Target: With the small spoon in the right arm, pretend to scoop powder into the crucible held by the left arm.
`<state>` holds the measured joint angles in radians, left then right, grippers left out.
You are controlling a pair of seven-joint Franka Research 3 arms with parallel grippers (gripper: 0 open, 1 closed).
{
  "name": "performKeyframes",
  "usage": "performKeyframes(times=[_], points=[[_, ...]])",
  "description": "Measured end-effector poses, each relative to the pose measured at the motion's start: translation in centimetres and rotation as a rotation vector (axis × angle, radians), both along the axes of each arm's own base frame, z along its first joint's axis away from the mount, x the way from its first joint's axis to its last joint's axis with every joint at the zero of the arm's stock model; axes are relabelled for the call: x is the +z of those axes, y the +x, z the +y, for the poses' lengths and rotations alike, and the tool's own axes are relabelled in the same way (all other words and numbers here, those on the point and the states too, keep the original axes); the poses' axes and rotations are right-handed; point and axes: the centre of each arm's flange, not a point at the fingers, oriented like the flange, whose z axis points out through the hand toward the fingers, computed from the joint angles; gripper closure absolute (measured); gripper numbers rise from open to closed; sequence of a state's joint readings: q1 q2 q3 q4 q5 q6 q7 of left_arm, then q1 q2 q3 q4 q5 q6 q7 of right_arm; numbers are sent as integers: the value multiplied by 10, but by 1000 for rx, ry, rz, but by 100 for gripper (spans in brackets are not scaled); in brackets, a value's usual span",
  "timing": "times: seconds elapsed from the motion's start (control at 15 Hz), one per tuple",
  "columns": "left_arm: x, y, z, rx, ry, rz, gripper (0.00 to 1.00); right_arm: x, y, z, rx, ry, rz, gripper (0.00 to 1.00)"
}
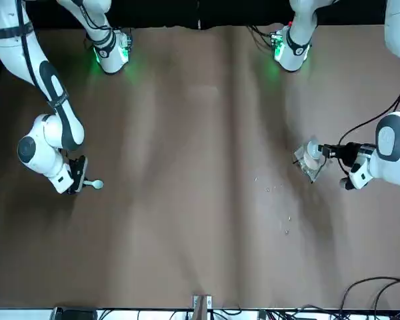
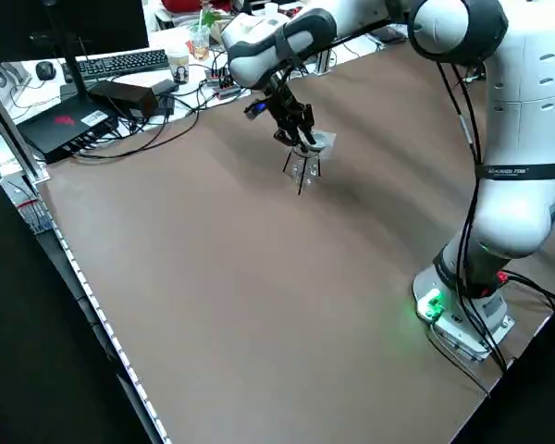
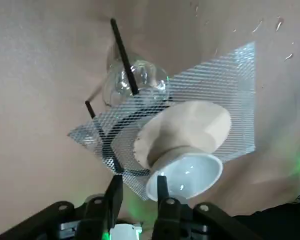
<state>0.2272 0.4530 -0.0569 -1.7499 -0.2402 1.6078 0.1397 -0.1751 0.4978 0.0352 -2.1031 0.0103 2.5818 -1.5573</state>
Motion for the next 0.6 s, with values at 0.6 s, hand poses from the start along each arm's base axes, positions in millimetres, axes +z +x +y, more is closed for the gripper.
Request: performKeyframes(times=[0.6], points=[[5,5,-13,-17,-5,-12,65,9,-2,35,-170,29,259,80]])
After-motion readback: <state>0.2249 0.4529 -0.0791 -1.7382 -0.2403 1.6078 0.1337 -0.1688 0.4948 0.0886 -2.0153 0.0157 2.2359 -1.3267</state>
